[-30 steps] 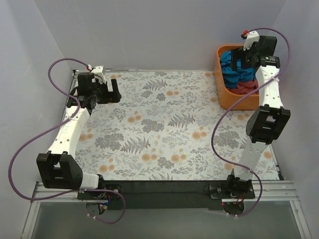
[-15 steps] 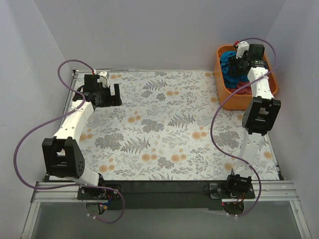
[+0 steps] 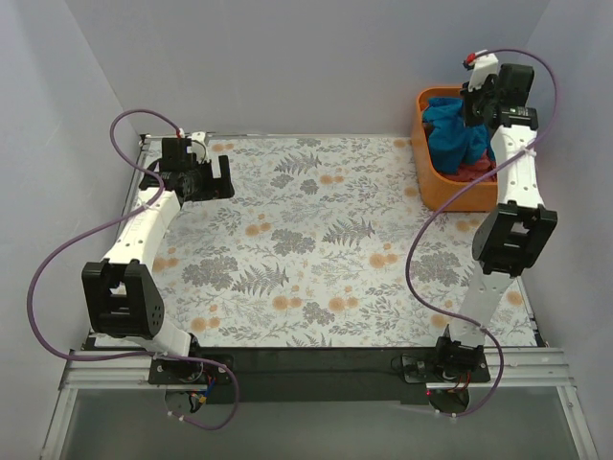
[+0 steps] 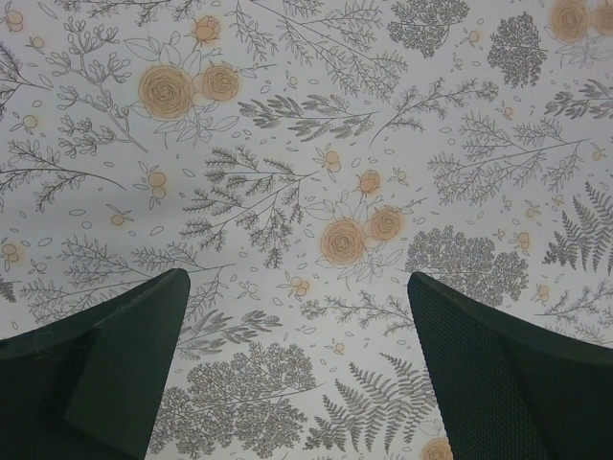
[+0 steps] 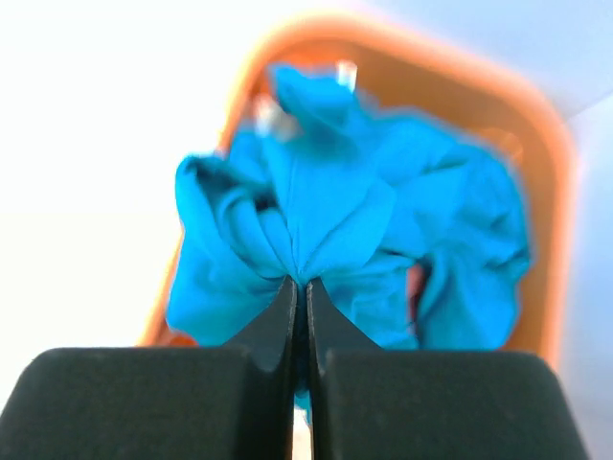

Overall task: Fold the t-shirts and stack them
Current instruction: Grab the tshirt from the pile, then move the tshirt to the center of the board

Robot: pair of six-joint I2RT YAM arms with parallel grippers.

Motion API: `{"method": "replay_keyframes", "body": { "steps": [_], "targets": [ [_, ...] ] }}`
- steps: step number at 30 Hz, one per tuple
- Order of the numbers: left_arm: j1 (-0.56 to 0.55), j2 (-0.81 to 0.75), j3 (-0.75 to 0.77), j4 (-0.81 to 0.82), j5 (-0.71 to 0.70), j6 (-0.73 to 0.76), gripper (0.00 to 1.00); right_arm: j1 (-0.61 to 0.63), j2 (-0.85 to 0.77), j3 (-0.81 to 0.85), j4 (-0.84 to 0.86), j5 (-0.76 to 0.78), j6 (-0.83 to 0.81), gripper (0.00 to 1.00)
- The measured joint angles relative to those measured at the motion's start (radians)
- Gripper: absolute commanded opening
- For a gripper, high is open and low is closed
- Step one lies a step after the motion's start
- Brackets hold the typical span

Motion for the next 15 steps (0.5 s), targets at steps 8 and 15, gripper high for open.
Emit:
{"method": "replay_keyframes", "body": {
  "steps": [8, 15],
  "targets": [
    [0.0, 0.0, 0.022, -0.005, 0.005, -0.017, 0.98, 0.016, -0.363, -0.051, 0.047, -0.195, 0.054, 0.01],
    [0.016, 0.004, 0.079, -0.027, 0.02, -0.048, 0.98, 0.235, -0.609, -0.162, 0.168, -0.256, 0.072, 0.01]
  ]
}}
